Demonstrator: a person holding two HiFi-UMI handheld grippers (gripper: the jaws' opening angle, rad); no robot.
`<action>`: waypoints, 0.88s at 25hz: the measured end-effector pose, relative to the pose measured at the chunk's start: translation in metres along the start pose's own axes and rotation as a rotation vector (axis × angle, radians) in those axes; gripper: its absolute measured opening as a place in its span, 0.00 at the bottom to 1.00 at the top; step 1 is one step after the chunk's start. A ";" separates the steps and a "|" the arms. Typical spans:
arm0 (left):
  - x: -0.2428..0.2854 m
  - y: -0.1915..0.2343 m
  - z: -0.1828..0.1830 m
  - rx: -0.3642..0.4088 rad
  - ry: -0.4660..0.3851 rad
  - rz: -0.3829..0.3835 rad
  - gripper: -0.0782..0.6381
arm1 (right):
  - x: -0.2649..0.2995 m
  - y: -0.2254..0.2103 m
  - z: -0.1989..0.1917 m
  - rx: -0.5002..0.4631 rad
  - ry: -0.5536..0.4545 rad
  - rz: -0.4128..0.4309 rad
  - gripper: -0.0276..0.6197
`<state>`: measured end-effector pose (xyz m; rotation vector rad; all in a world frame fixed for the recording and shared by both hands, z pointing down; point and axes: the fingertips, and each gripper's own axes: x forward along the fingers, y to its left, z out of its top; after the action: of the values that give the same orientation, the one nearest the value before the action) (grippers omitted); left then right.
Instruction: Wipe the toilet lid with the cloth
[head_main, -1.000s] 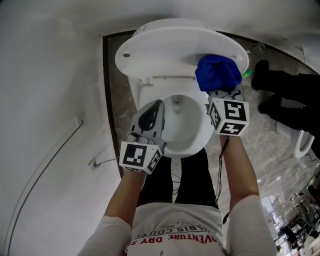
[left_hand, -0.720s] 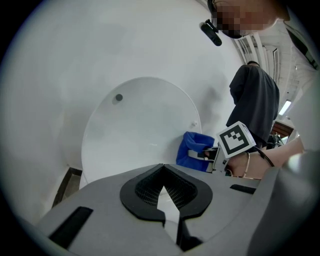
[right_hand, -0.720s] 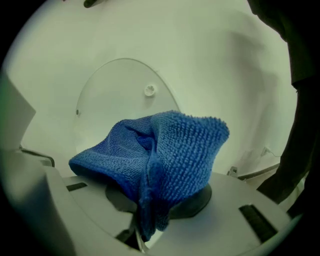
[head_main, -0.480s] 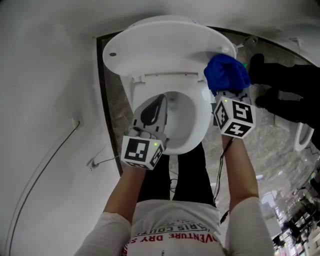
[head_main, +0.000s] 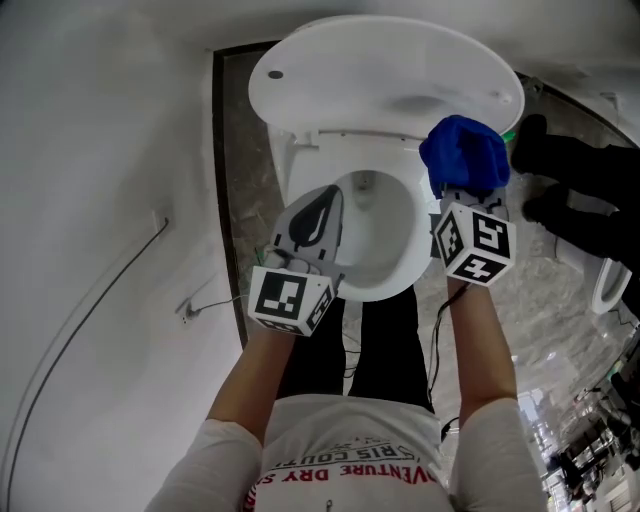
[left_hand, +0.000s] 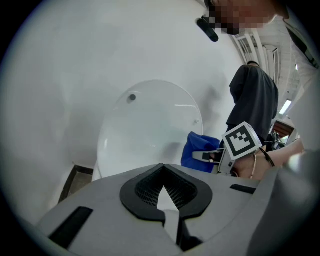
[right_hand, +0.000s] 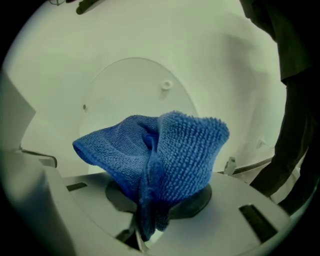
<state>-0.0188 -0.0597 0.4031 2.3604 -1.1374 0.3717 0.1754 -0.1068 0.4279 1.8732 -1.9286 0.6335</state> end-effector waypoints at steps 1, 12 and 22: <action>-0.005 0.008 -0.002 -0.006 0.003 0.016 0.12 | 0.004 0.016 -0.003 -0.007 0.007 0.028 0.19; -0.056 0.087 -0.021 -0.082 -0.011 0.158 0.12 | 0.056 0.202 -0.047 -0.088 0.085 0.346 0.19; -0.081 0.137 -0.050 -0.137 0.003 0.232 0.12 | 0.098 0.258 -0.064 -0.180 0.069 0.413 0.19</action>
<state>-0.1783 -0.0532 0.4527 2.1153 -1.3947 0.3640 -0.0887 -0.1487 0.5207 1.3381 -2.2615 0.6072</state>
